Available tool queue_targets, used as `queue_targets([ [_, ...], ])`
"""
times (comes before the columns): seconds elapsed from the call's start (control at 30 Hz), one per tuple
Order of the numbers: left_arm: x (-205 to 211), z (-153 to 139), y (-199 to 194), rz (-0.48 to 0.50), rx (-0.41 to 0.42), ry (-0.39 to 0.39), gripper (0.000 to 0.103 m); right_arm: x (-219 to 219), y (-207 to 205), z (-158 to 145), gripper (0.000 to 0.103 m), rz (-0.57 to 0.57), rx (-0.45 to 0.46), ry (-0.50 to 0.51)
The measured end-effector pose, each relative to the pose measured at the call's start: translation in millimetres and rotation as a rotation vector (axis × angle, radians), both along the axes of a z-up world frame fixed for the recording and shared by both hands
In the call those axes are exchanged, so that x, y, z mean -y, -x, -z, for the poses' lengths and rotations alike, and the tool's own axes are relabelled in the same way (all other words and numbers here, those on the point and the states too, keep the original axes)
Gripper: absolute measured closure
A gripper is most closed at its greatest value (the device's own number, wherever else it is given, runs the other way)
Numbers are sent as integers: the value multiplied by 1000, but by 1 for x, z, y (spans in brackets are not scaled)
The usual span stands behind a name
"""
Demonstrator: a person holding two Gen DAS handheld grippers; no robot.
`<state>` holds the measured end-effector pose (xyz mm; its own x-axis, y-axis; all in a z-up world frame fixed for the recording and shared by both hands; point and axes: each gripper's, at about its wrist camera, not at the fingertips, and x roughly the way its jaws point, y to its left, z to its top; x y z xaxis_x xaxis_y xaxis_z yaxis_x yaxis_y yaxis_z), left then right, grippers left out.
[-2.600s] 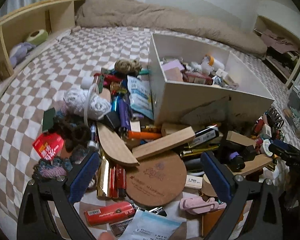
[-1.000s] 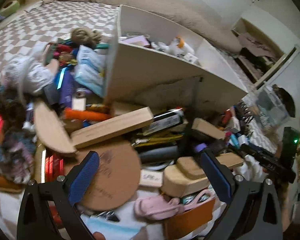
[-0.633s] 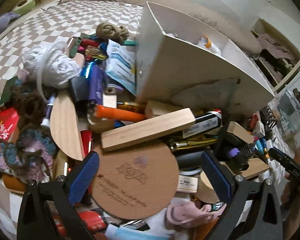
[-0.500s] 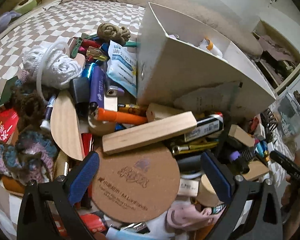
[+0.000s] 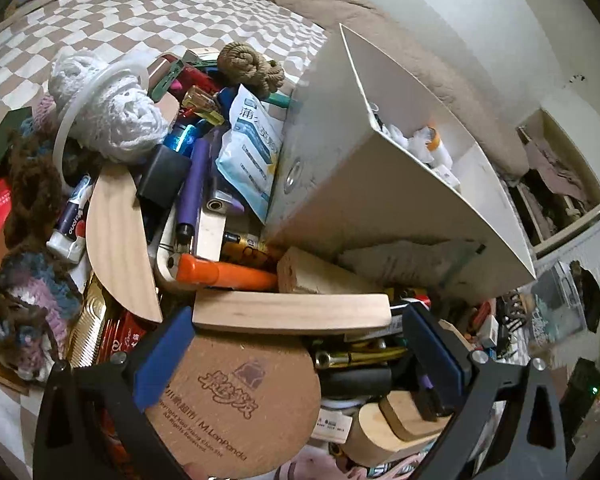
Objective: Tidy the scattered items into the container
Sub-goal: 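Grasp the round tape measure with the right tool while the left tool grasps the light wooden bar, then carry the tape measure with the right tool while the left tool carries the wooden bar over the box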
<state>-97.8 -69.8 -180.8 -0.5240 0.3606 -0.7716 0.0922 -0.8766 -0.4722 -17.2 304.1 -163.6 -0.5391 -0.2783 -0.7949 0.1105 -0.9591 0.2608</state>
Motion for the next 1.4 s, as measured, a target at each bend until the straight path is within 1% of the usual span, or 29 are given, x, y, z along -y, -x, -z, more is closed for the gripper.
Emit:
queue_targets([
  [0.13,-11,0,2,-8,-8,67,0,1,0,1,46,-2,6,-1],
  [0.2,-20,1,4,9,-13,124,0,1,0,1,46,-4,6,-3],
  [0.27,-25,1,3,19,-22,156,0,1,0,1,46,-3,5,-3],
  [0.43,-25,1,2,18,-27,151,1,1,0,1,46,-3,8,-1],
  [0.53,-23,0,-3,6,-26,154,3,1,-1,1,46,-3,2,-1],
  [0.77,-29,-4,-9,45,-42,159,3,1,-2,-3,46,-6,-13,2],
  [0.93,-40,-13,-18,80,-94,226,3,3,-4,-5,46,-17,-22,3],
  [1.1,-49,-23,-27,107,-143,262,3,10,-6,-6,46,-33,-24,-8],
  [1.2,-53,-32,-31,134,-166,267,3,14,-7,-8,46,-45,-31,-13],
  [1.4,-60,-58,-37,161,-223,245,3,24,-10,-26,46,-77,-69,-11],
])
